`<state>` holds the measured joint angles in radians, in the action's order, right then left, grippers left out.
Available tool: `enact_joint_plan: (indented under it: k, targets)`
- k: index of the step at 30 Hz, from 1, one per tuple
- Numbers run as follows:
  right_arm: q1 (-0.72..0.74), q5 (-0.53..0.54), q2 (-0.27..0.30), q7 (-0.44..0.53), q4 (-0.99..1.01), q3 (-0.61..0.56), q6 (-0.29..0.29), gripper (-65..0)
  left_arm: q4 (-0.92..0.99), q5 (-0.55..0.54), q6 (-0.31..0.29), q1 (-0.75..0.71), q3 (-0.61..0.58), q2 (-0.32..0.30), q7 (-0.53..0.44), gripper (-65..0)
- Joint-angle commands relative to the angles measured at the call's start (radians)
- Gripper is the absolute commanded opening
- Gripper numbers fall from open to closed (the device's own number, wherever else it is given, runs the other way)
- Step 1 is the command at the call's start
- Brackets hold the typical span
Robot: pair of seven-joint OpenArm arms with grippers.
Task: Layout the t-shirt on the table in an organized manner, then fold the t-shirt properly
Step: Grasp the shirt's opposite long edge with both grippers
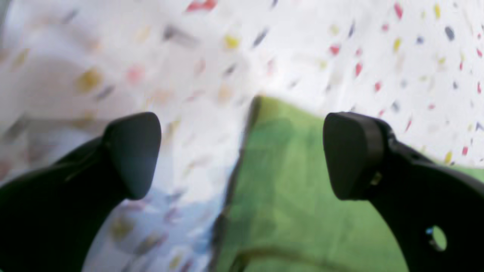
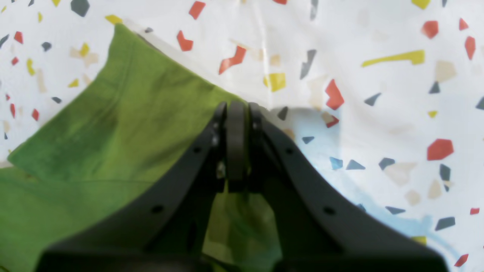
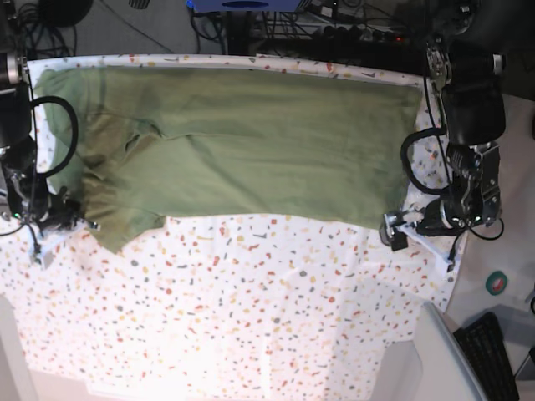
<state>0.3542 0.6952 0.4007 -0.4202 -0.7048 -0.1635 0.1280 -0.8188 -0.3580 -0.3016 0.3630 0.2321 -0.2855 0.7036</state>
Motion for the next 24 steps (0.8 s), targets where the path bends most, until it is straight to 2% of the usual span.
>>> enact_joint_plan:
  k: [1,5,8,10,15,21,23,24]
  targets:
    - [0.027,0.004,0.019,0.016,-0.014,0.006,0.002,-65.0,0.043,-0.011,-0.005,0.044,-0.036,-0.018,-0.037,0.0]
    - [0.027,0.004,0.019,0.016,-0.014,0.006,0.002,-65.0,0.194,-0.017,-0.005,0.103,-0.130,-0.018,-0.129,0.0]
    - [0.027,0.004,0.020,0.016,-0.014,0.006,0.002,-65.0,0.209,-0.017,-0.005,0.103,-0.158,-0.014,-0.144,-0.3]
    - [0.027,0.004,0.020,0.017,-0.014,0.006,0.002,-65.0,0.210,-0.017,-0.005,0.100,-0.158,-0.013,-0.144,-7.7]
    - [0.027,0.002,0.020,0.017,-0.014,0.006,0.002,-65.0,0.209,-0.017,-0.005,0.080,-0.152,-0.013,-0.146,-34.6]
    - [0.029,0.002,0.020,0.020,-0.014,0.003,0.002,-65.0,0.209,-0.016,-0.005,0.077,-0.150,-0.014,-0.146,-53.6]
    - [0.029,0.002,0.020,0.022,-0.014,0.003,0.002,-65.0,0.209,-0.013,-0.005,0.077,-0.149,-0.016,-0.147,-64.0]
    - [0.029,0.002,0.020,0.022,-0.014,0.003,0.002,-65.0,0.209,-0.011,-0.005,0.077,-0.147,-0.016,-0.147,-65.0]
